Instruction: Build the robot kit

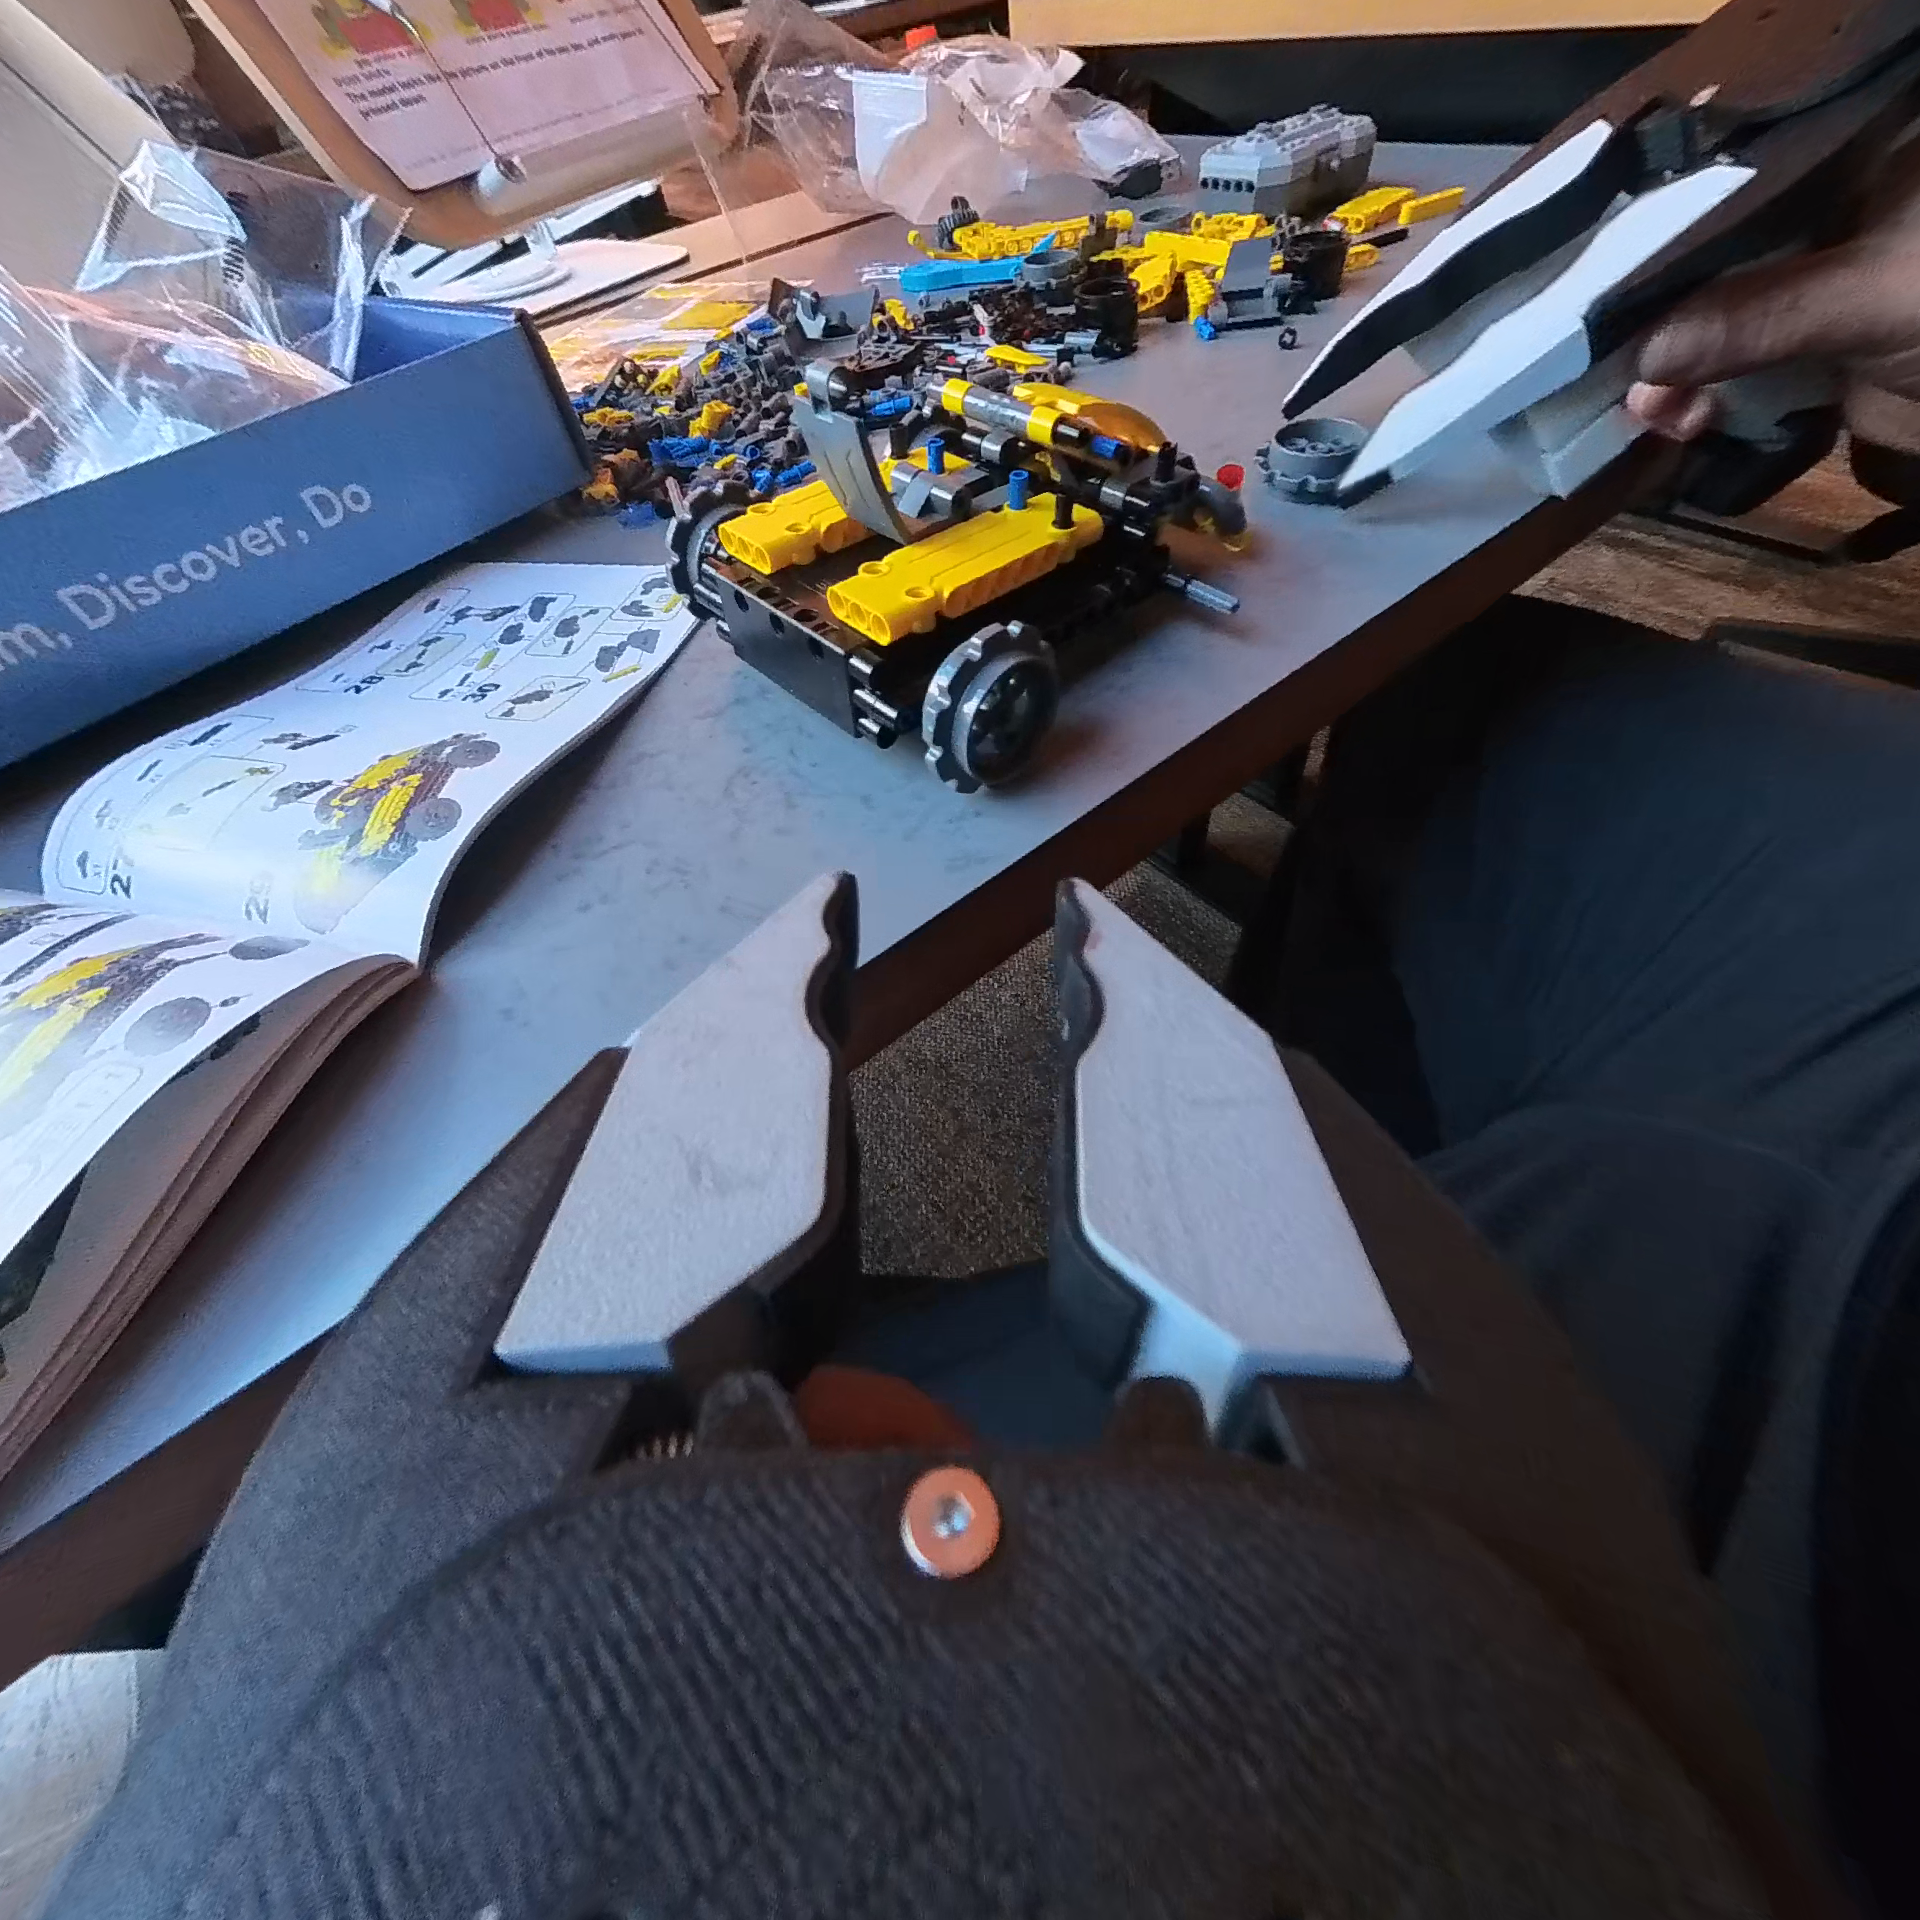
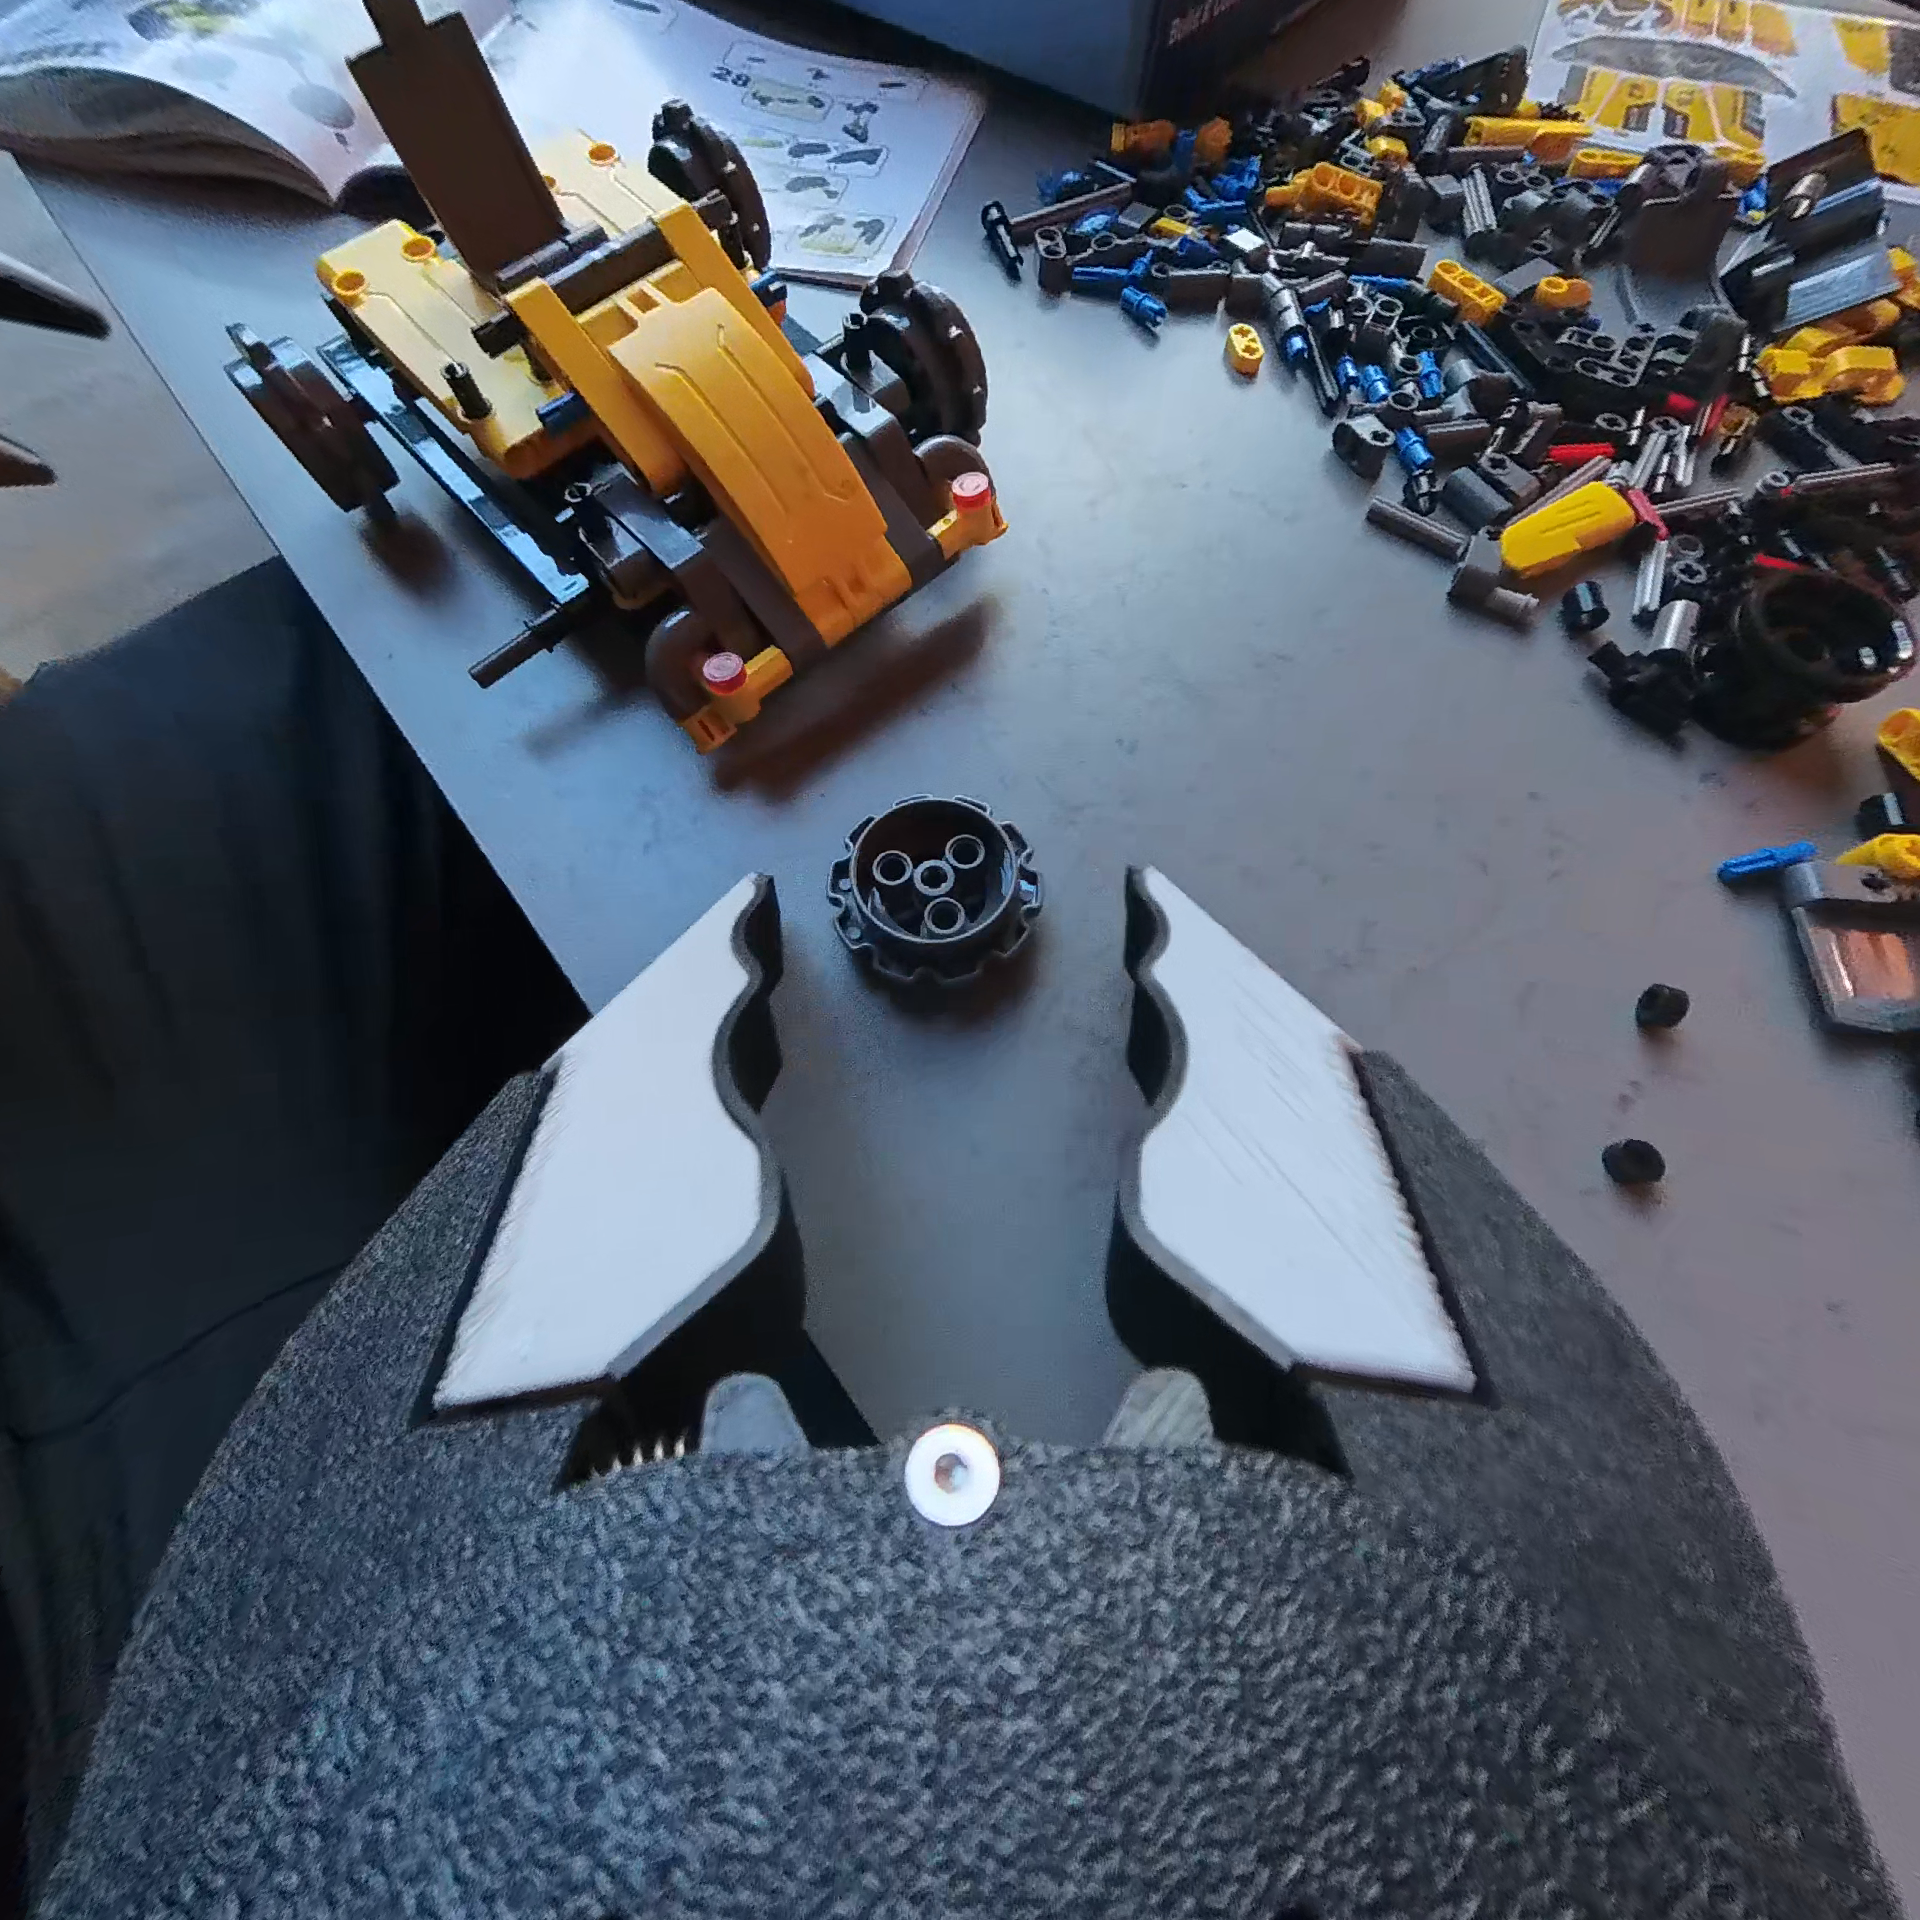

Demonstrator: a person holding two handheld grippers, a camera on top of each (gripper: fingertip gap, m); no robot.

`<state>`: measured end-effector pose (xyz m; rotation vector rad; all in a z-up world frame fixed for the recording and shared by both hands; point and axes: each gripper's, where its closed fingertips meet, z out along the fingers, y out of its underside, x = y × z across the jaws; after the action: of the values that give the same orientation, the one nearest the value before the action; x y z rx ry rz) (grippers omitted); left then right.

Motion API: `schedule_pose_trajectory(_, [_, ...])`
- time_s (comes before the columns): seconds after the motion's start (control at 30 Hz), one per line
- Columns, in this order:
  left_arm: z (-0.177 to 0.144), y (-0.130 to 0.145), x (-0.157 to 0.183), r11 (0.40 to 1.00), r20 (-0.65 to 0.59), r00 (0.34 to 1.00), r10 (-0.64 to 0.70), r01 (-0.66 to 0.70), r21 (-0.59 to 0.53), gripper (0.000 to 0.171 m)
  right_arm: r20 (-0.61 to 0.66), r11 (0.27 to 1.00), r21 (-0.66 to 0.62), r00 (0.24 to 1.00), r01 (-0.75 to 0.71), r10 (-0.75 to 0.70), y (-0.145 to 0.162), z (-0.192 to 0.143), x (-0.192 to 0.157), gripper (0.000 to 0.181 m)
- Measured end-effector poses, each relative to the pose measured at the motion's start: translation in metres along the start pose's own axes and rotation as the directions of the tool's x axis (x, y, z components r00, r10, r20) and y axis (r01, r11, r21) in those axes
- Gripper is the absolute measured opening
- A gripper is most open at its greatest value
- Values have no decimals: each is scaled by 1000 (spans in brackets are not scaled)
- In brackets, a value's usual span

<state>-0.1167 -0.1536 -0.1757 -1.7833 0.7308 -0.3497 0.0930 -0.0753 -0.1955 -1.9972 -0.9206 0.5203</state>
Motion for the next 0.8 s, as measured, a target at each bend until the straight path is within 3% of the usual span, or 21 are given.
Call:
schedule_pose_trajectory(0.07, [1,1,2,1000,-8,1000,6,-6,-7,34,-2,1000,2,1000,-10,10,-1,0,1,65])
schedule_pose_trajectory(0.13, [2,2,4,1000,-20,1000,10,-10,-14,34,19,1000,13,1000,3,-4,-2,-1,-2,42])
schedule_pose_trajectory(0.37, [1,-5,18,996,-38,996,86,-86,13,34,77,1000,22,997,17,-19,-4,-3,-13,40])
schedule_pose_trajectory(0.5, [3,-13,68,981,-208,960,190,-180,67,31,327,998,35,944,-49,35,-16,-7,-65,40])
schedule_pose_trajectory(0.63, [13,-16,89,910,-195,889,414,-400,106,34,574,999,-14,817,-47,46,-23,-13,-128,40])
schedule_pose_trajectory(0.8, [17,-30,101,823,-188,804,563,-525,219,38,666,996,-84,745,35,30,-17,-11,-162,40])
